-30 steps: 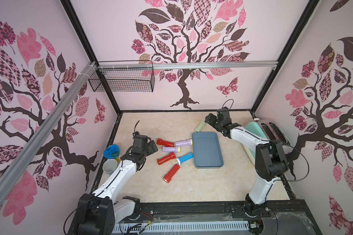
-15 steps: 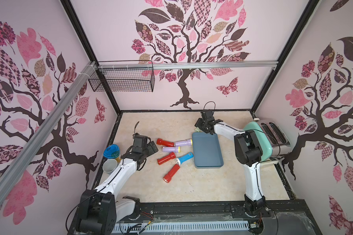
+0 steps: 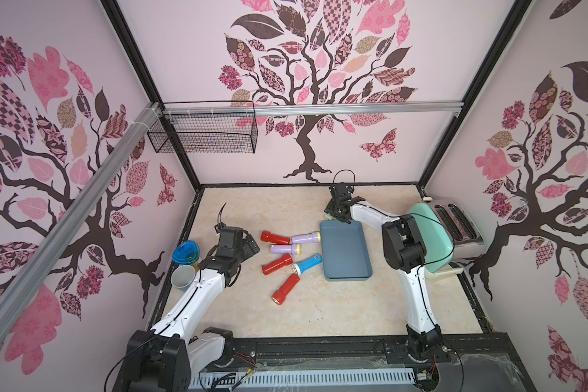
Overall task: Put the flashlights into the storage boxes
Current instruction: Pick up the flashlight from the center of the board.
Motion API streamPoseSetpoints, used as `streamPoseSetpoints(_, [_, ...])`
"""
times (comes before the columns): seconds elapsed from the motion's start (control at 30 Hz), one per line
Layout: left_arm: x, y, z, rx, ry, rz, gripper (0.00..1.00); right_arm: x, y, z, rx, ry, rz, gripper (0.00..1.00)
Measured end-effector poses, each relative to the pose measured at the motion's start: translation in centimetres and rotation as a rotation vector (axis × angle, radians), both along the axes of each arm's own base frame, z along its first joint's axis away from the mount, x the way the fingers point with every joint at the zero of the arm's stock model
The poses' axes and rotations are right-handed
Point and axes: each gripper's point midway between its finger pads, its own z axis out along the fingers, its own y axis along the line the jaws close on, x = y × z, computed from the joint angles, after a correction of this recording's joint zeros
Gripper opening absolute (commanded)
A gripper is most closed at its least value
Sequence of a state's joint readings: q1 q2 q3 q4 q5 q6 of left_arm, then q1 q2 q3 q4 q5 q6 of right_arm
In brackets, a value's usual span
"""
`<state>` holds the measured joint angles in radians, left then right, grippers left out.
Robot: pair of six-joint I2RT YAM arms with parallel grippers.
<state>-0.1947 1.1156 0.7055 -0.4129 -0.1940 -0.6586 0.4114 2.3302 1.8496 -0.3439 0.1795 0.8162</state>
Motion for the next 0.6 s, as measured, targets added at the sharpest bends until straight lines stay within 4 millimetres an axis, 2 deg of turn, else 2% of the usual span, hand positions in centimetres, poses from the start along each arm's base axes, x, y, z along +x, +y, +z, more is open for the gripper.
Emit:
streamPoseSetpoints(0.17, [-0.7, 1.0, -0.6, -0.001, 0.028, 0.07, 0.98, 0.8, 0.2, -0.5, -0.045, 0.029, 0.015, 0.52])
streamPoseSetpoints(0.23, [-0.8, 1.3, -0.8, -0.003, 0.035, 0.083, 0.98, 0.7, 0.3, -0.8, -0.061, 0.041, 0.024, 0.56])
streamPoseSetpoints(0.33, [-1.0, 1.4, -1.1, -0.008, 0.044, 0.094, 0.98, 0.4, 0.4, -0.9, -0.082, 0.056, 0.043, 0.48])
streamPoseSetpoints(0.6, [-2.0, 1.7, -0.2, -0.019, -0.007, 0.106, 0.98, 0.1, 0.4, -1.1, -0.113, 0.068, 0.074, 0.43])
